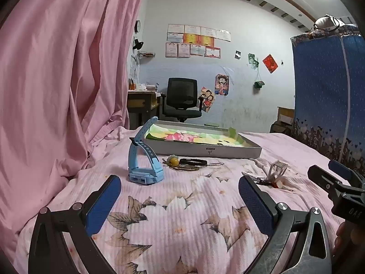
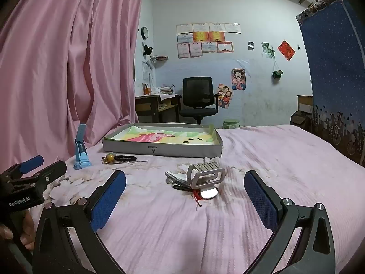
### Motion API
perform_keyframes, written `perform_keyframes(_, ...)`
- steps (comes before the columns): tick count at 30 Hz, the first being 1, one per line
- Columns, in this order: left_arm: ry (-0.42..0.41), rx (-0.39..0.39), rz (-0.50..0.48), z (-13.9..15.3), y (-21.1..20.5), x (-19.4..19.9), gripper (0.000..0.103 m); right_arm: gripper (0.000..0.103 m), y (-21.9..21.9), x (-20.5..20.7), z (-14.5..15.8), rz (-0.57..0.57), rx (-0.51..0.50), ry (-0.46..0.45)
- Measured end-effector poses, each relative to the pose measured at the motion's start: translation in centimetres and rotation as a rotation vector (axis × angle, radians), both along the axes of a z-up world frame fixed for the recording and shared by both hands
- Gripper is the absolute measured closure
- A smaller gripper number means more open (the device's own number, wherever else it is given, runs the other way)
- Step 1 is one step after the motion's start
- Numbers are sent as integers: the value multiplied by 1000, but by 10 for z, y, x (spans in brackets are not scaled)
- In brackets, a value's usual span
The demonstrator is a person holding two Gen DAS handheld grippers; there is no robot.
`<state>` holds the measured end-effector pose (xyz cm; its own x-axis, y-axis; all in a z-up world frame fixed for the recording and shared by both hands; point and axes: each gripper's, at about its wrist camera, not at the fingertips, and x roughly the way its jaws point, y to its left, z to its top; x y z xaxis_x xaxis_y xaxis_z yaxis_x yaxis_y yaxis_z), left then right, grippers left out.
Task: Organize jewelry
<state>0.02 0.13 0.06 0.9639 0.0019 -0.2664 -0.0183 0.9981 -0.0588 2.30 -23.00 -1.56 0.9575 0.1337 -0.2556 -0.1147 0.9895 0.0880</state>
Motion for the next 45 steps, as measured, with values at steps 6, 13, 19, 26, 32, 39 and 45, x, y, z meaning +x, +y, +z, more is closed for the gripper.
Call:
perform_keyframes(6,0,2,5,-2,-3,-3,0,1,-1,1,-1,5,12,3)
perform_keyframes(13,1,2,3,-3,-3,-3,0,1,3,0,0,5,11,0)
perform_keyframes(19,2,3,5,-2,-3,-3,0,1,3,-1,-1,3,12,-3)
perform_keyframes(26,3,4,3,-5,-2,0,0,1,2,0,1,5,13,-3)
perform_keyframes(32,2,5,0,-4,-3,-1,0,1,2,0,1,8,12,-1)
perform_keyframes(39,3,5,0,-4,-3,-1,0,1,2,-1,1,9,13,1)
perform_keyframes(45,2,5,1,-4,-3,-1,0,1,2,0,0,10,13,1)
